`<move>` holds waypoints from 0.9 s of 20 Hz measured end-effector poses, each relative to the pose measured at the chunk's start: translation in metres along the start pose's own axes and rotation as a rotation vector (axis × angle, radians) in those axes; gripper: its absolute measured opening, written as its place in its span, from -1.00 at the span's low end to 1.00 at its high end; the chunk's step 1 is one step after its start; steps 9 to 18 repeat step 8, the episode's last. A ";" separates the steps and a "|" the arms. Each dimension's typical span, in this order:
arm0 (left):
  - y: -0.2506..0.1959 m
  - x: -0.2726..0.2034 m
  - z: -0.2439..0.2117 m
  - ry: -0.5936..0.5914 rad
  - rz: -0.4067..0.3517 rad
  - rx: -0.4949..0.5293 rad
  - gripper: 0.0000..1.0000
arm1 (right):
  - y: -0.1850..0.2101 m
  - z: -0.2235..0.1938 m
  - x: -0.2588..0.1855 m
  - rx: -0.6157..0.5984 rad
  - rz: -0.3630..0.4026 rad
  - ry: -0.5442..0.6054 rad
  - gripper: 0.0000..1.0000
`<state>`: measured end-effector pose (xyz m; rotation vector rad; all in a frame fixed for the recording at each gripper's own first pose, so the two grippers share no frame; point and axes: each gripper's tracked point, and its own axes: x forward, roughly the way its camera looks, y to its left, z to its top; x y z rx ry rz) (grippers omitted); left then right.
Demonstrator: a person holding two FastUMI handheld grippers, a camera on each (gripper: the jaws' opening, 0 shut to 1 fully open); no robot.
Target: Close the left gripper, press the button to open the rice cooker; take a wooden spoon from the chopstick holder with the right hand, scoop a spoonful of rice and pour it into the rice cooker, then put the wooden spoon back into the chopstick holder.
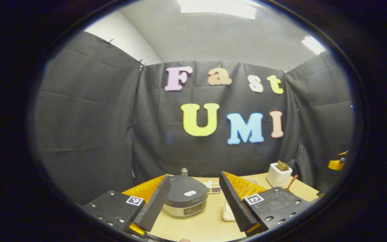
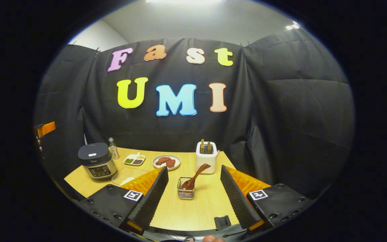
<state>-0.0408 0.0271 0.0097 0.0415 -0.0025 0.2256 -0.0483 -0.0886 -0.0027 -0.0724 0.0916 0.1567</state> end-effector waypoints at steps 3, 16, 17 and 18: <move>0.022 -0.004 -0.002 0.001 0.027 -0.020 0.87 | 0.013 0.011 0.001 -0.007 0.023 -0.015 0.89; 0.040 0.001 0.003 -0.004 0.049 0.007 0.86 | 0.012 0.036 0.006 -0.039 0.011 -0.057 0.98; 0.040 0.001 0.003 -0.004 0.049 0.007 0.86 | 0.012 0.036 0.006 -0.039 0.011 -0.057 0.98; 0.040 0.001 0.003 -0.004 0.049 0.007 0.86 | 0.012 0.036 0.006 -0.039 0.011 -0.057 0.98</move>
